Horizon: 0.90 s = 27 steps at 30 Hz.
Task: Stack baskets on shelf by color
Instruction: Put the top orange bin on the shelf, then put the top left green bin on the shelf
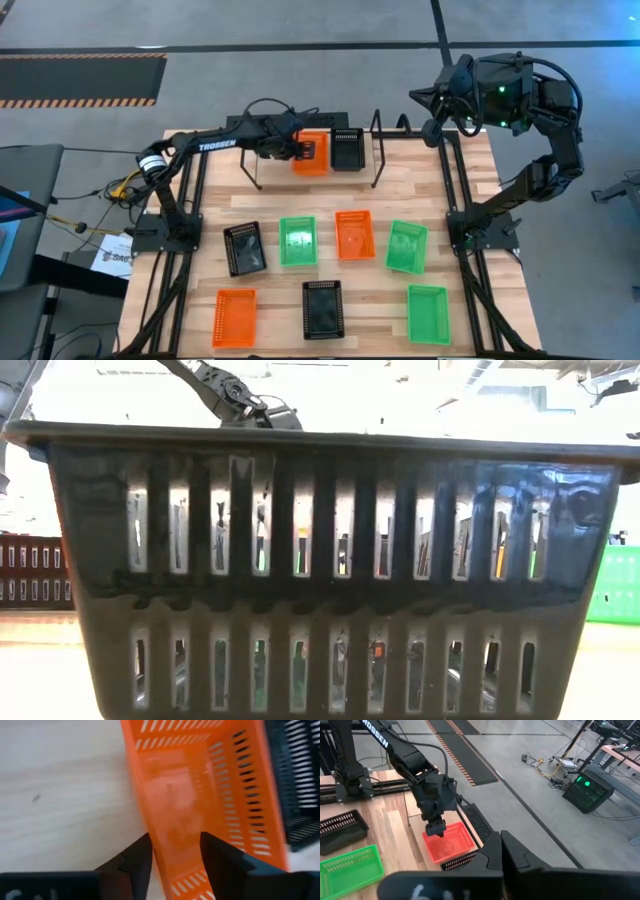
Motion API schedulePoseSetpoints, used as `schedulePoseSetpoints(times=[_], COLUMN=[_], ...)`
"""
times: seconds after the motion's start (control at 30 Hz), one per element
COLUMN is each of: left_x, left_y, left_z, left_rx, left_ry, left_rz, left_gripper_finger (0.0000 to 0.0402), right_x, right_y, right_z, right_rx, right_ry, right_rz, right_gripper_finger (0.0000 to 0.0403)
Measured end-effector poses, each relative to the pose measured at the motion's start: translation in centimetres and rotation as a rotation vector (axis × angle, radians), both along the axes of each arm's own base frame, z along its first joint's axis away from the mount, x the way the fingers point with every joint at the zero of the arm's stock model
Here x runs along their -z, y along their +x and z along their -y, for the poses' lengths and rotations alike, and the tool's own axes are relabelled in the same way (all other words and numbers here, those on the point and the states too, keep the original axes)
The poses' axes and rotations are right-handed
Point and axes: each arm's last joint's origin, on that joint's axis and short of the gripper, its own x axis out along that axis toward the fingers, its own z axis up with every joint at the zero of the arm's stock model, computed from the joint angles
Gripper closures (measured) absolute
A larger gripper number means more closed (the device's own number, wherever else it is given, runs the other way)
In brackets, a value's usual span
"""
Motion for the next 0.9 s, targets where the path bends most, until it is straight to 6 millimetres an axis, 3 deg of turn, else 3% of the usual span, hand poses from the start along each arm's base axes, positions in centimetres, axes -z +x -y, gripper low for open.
schedulePoseSetpoints(times=[0.6,0.77,0.9], left_x=[-7.1,-11.1,-14.1], left_y=[0.4,1.1,0.7], left_z=[-0.1,2.2,5.7], left_rx=[0.146,0.269,0.327], left_ry=[0.077,0.173,0.260], left_rz=[-0.044,-0.041,-0.149], left_gripper_finger=[0.0232,0.0241,0.0257], right_x=[0.0,0.0,0.1], right_y=[0.0,0.0,-0.1], right_z=[0.0,0.0,0.0], right_rx=[0.000,0.004,0.010], right_ry=[0.000,0.007,0.023], right_rz=[-0.001,0.004,-0.002], right_gripper_finger=[0.0400,0.0398,0.0399])
